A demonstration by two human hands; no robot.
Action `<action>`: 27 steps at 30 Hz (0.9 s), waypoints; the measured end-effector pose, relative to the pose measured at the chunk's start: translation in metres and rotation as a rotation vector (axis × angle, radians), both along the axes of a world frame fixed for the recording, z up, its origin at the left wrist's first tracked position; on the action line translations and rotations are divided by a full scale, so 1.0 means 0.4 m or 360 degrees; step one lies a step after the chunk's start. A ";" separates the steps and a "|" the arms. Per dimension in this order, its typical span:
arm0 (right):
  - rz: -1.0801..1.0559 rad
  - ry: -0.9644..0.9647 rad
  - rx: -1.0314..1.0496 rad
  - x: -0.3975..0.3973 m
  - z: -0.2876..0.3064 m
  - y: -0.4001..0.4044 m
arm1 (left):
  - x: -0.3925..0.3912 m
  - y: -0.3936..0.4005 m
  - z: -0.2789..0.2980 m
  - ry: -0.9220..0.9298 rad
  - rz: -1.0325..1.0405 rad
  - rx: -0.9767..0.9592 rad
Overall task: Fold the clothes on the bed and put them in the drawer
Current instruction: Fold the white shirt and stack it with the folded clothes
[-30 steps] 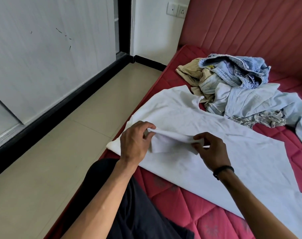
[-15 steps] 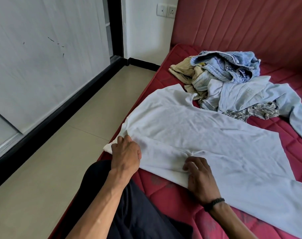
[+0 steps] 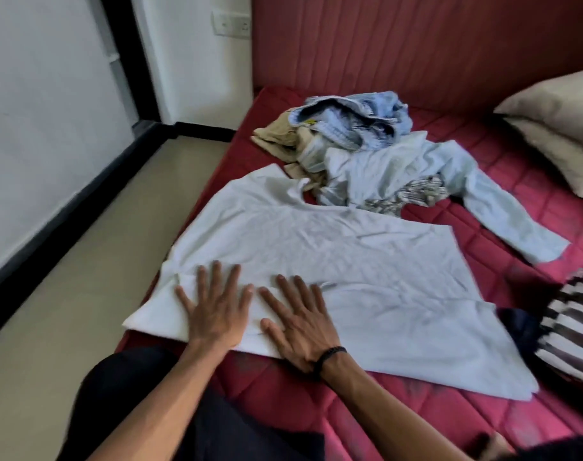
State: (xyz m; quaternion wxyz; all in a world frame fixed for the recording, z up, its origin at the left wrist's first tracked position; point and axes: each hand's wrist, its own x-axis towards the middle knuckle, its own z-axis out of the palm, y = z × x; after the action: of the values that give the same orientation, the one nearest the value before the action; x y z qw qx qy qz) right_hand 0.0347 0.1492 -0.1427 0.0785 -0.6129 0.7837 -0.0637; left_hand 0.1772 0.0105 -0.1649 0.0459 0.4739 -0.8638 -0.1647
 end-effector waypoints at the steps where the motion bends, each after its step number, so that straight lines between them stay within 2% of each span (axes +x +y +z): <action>1: -0.0040 -0.0017 0.0029 -0.017 0.006 0.005 | 0.003 -0.009 -0.008 0.0053 0.0016 -0.0040; 6: -0.0417 -0.0033 0.0074 -0.186 0.007 0.090 | 0.047 -0.063 -0.034 -0.0014 0.0031 -0.0219; 8: -0.0569 0.0007 0.0109 -0.269 0.000 0.156 | 0.051 -0.072 -0.035 -0.0023 0.0184 -0.0117; 10: -0.0679 0.0030 0.0171 -0.353 -0.006 0.232 | 0.055 -0.073 -0.045 -0.0060 0.0165 -0.0103; 15: -0.0613 0.0146 0.0246 -0.522 0.029 0.336 | 0.058 -0.129 -0.109 -0.0143 0.0153 -0.0173; 16: -0.0659 0.0162 0.0262 -0.549 0.046 0.344 | 0.037 -0.110 -0.078 -0.0076 0.0135 -0.0229; 18: -0.0753 0.0171 0.0307 -0.596 0.077 0.351 | -0.032 -0.049 -0.016 0.0293 0.0135 -0.0267; 20: -0.0783 0.0201 0.0287 -0.632 0.094 0.367 | -0.131 0.012 0.053 0.0623 -0.0104 -0.0285; 22: -0.0769 0.0204 0.0095 -0.653 0.092 0.382 | -0.199 0.037 0.071 0.0708 -0.0350 -0.0146; 24: -0.0747 0.0200 -0.0156 -0.661 0.073 0.390 | -0.220 0.034 0.064 0.0691 -0.0522 -0.0220; 27: -0.0710 0.0216 -0.0379 -0.665 0.040 0.383 | -0.201 0.014 0.059 0.0709 -0.0430 -0.0341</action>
State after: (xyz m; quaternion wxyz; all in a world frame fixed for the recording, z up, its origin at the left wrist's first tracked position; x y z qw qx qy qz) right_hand -0.2314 0.3024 -0.1265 -0.0629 -0.4327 0.8899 -0.1302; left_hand 0.0970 0.0163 -0.1414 0.2623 0.2991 -0.9002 -0.1771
